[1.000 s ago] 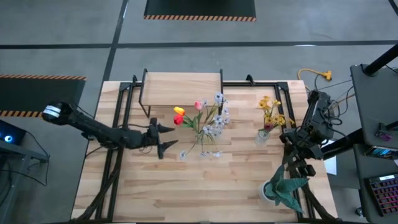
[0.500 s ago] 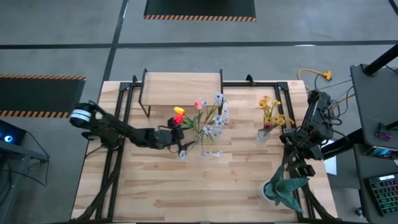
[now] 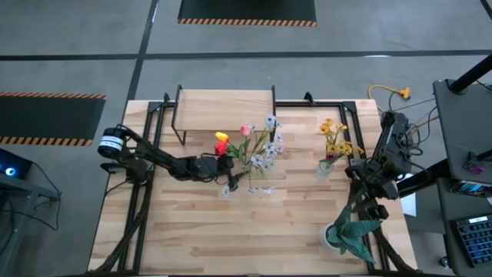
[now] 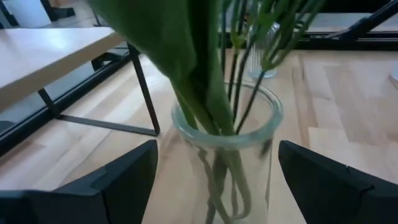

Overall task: Pick and place flowers into a vace then onto a shelf
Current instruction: Put the left transparent vase on the shelf

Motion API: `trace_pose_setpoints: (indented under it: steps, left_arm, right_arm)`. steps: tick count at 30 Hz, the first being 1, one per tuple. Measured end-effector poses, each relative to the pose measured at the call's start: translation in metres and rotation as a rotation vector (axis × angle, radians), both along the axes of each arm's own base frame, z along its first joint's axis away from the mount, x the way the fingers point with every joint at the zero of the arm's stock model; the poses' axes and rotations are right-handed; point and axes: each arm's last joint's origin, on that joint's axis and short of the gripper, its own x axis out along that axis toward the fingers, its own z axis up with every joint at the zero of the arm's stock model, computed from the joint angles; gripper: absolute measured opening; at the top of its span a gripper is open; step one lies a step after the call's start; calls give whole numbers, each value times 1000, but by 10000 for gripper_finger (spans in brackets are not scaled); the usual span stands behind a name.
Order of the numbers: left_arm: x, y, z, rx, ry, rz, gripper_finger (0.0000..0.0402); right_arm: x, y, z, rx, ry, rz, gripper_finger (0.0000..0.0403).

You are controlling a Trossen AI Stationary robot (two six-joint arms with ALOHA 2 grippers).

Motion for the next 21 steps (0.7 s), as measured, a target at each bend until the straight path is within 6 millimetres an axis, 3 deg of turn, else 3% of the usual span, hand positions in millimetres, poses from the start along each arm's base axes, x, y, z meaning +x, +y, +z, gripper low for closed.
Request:
trace_pose_setpoints:
  steps: [12, 21]
  left_arm:
    - [4, 3, 6, -13, -33, 11, 309]
    - [4, 4, 6, -34, -39, 19, 250]
  right_arm:
    - [1, 1, -1, -11, 5, 1, 114]
    - [1, 1, -1, -11, 5, 1, 114]
